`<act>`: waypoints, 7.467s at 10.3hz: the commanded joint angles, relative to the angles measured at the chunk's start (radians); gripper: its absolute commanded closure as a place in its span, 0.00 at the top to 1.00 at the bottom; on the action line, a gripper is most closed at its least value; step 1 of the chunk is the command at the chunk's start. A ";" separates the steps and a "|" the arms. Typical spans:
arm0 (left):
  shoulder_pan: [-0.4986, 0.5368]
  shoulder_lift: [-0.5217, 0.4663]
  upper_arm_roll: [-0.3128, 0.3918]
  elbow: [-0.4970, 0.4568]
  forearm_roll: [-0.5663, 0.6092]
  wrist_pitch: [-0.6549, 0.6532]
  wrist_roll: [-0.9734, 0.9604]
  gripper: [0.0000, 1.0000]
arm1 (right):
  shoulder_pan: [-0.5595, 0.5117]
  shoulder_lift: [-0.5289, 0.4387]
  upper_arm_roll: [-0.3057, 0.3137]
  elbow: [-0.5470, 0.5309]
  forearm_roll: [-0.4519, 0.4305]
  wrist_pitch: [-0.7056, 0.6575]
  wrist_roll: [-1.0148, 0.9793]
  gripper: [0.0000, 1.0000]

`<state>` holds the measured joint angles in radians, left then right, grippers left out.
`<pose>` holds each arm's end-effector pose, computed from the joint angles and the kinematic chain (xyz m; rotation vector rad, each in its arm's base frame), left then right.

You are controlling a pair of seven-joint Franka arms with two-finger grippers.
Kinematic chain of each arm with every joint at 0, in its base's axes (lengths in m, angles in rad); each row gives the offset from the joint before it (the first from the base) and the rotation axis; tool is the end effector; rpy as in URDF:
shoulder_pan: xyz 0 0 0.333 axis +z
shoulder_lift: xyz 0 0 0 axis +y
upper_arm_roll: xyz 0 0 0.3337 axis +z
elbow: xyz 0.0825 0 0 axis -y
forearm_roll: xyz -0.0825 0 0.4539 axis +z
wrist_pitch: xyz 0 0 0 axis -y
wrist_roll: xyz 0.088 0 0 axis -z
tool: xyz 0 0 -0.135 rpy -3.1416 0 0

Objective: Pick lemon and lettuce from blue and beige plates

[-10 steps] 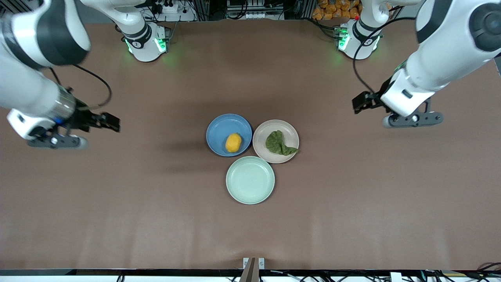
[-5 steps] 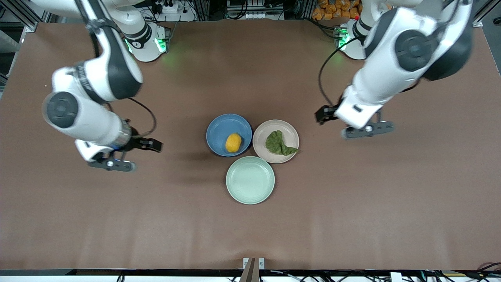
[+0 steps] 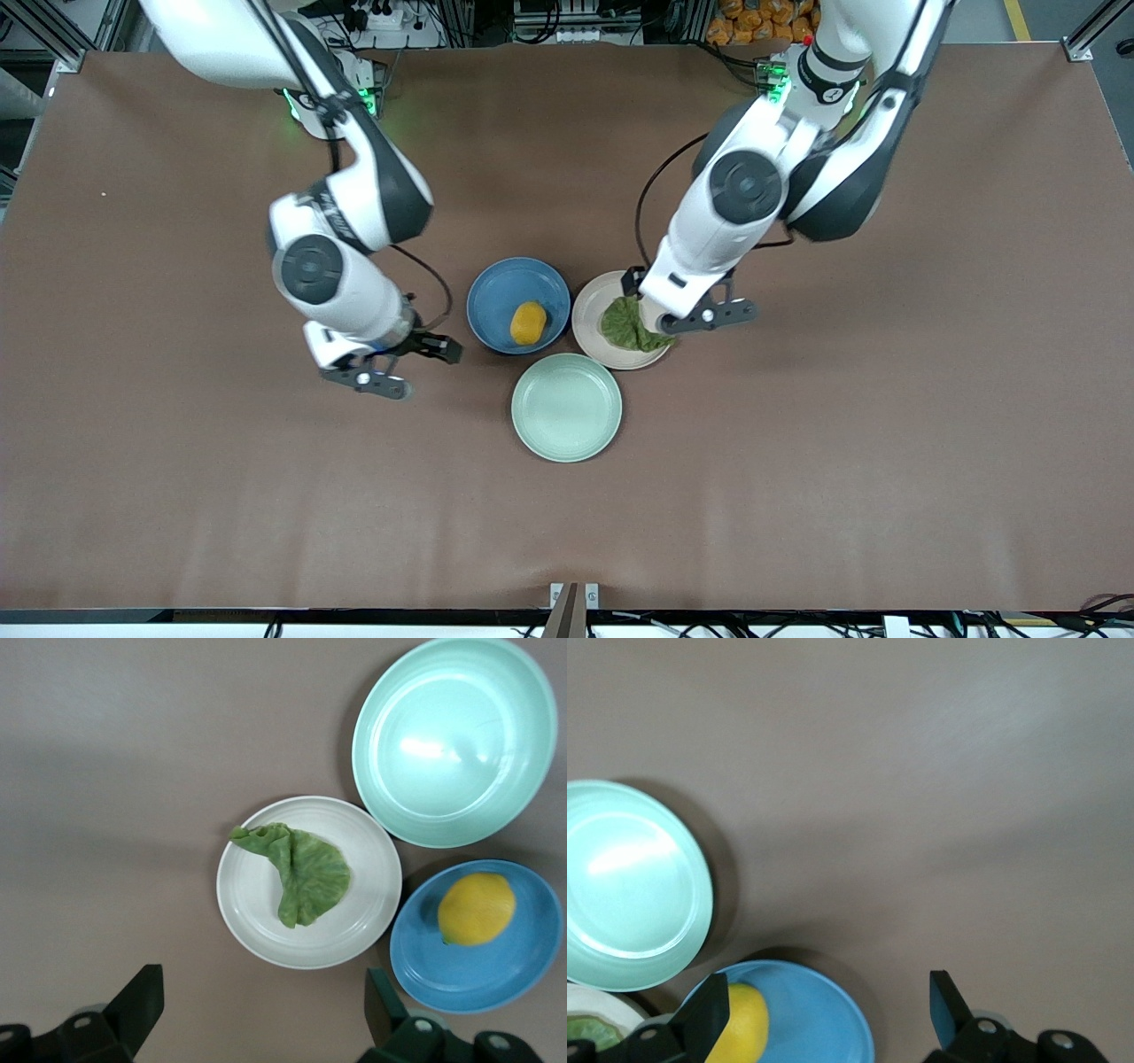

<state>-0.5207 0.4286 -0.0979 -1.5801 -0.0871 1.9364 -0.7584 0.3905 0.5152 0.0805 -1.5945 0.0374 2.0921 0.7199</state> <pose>0.6005 -0.4289 0.3455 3.0736 0.2793 -0.2032 0.6732 0.3392 0.2853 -3.0602 0.4280 0.0832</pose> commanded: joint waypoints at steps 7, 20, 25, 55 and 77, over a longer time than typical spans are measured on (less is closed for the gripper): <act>-0.071 0.234 0.007 -0.004 -0.013 0.145 -0.226 1.00 | 0.168 0.160 -0.004 0.021 0.012 0.137 0.203 1.00; -0.055 0.288 0.009 -0.032 -0.013 0.282 -0.279 0.04 | 0.225 0.198 -0.007 -0.021 0.036 0.197 0.204 0.10; -0.030 0.141 0.023 -0.026 -0.013 0.179 -0.322 0.00 | 0.206 0.180 -0.008 -0.019 0.036 0.183 0.196 0.00; 0.413 -0.205 0.024 0.026 0.152 -0.230 0.456 1.00 | -0.460 0.118 -0.011 -0.027 -0.116 0.000 -0.721 1.00; 0.410 -0.378 0.017 0.026 0.093 -0.490 0.390 1.00 | -0.435 -0.506 -0.143 0.065 0.024 -0.549 -0.895 1.00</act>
<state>-0.1096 0.0612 -0.0804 -1.5466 0.0240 1.4582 -0.3495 -0.0443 0.0014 -0.0589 -1.6011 0.0455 1.6033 -0.1686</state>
